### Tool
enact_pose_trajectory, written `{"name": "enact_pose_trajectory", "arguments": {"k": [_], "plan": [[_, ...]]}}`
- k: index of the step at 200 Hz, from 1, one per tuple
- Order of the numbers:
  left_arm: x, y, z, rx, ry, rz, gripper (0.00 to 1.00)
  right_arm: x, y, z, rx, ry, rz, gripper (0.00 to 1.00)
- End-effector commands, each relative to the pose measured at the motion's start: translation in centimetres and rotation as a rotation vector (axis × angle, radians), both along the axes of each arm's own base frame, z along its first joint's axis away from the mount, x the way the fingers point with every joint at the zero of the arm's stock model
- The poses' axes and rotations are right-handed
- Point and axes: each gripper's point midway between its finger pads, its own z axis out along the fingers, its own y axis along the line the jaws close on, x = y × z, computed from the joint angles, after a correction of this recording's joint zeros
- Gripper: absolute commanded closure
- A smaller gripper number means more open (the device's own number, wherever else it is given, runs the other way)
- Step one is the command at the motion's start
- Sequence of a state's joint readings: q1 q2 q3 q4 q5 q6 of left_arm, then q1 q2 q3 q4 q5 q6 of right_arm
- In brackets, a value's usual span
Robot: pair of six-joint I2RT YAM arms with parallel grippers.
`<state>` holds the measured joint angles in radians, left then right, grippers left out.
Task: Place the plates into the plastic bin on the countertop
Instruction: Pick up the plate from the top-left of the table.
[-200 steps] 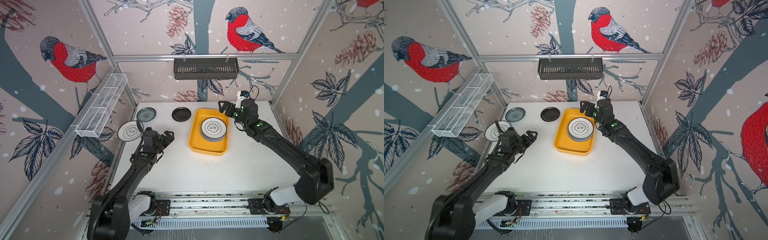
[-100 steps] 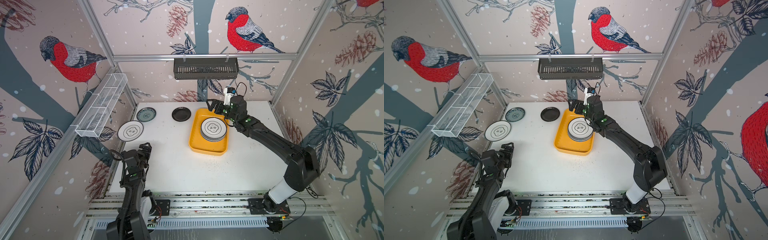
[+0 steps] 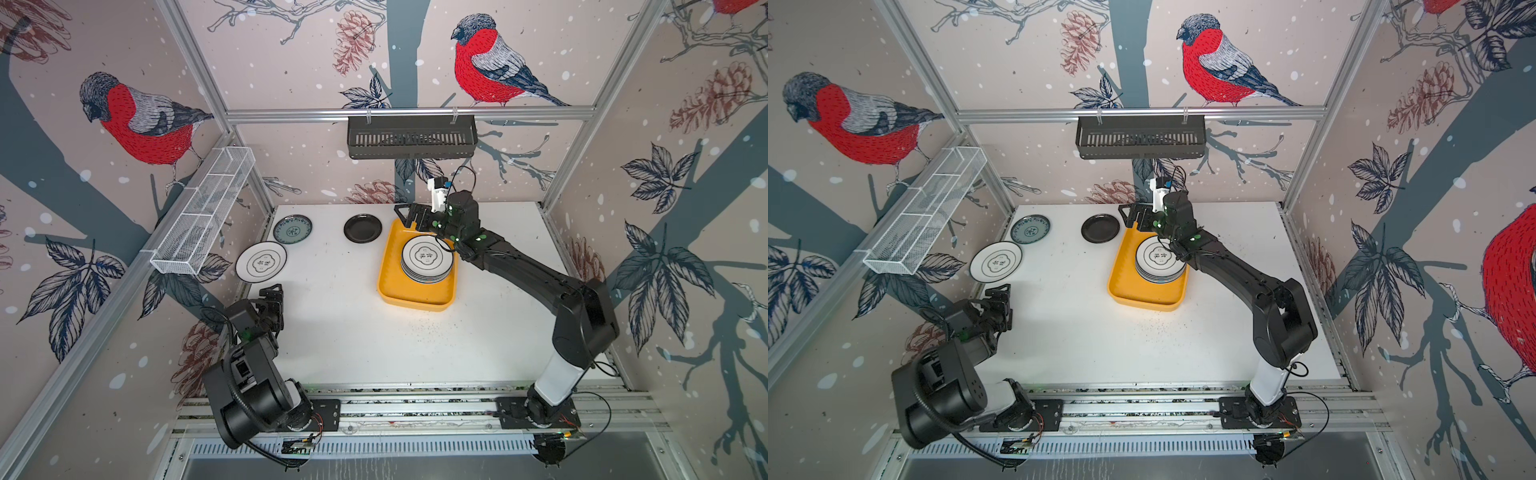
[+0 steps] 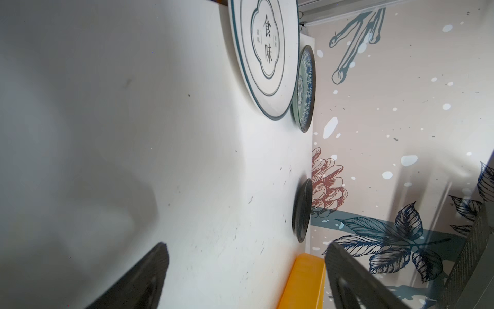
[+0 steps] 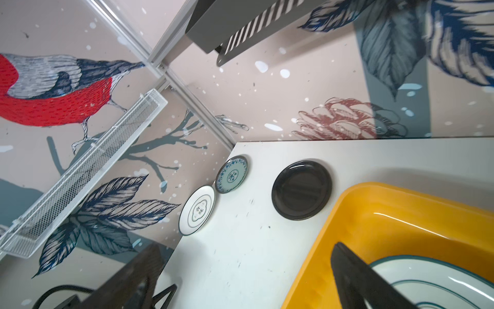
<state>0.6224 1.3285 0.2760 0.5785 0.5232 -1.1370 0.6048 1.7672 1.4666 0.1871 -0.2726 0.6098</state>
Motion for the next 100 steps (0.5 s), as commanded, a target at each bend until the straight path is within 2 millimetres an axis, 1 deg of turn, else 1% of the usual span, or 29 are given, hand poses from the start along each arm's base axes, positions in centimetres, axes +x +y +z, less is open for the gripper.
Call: {"name": "enact_pose_trajectory", "arguments": {"k": [1,18,37,71,100], "plan": [[1.7,1.2,1.8,0.028,-0.103,-0.029,0.09,-0.6,2.0,1.0,-0.018,-0.052,0.081,0.00],[2.5,1.8,1.3,-0.004,-0.121,-0.044,0.11,-0.5,2.8,1.2,-0.042,-0.065,0.095,0.00],[3.2,2.3,0.7,-0.044,-0.154,-0.035,0.12,-0.4,3.3,1.3,-0.053,-0.072,0.105,0.00],[4.3,3.1,-0.4,-0.119,-0.204,-0.006,0.16,-0.2,3.4,1.2,-0.080,-0.072,0.113,0.00],[5.0,4.0,-1.4,-0.150,-0.196,0.027,0.17,-0.2,3.1,0.9,-0.100,-0.068,0.103,0.00]]}}
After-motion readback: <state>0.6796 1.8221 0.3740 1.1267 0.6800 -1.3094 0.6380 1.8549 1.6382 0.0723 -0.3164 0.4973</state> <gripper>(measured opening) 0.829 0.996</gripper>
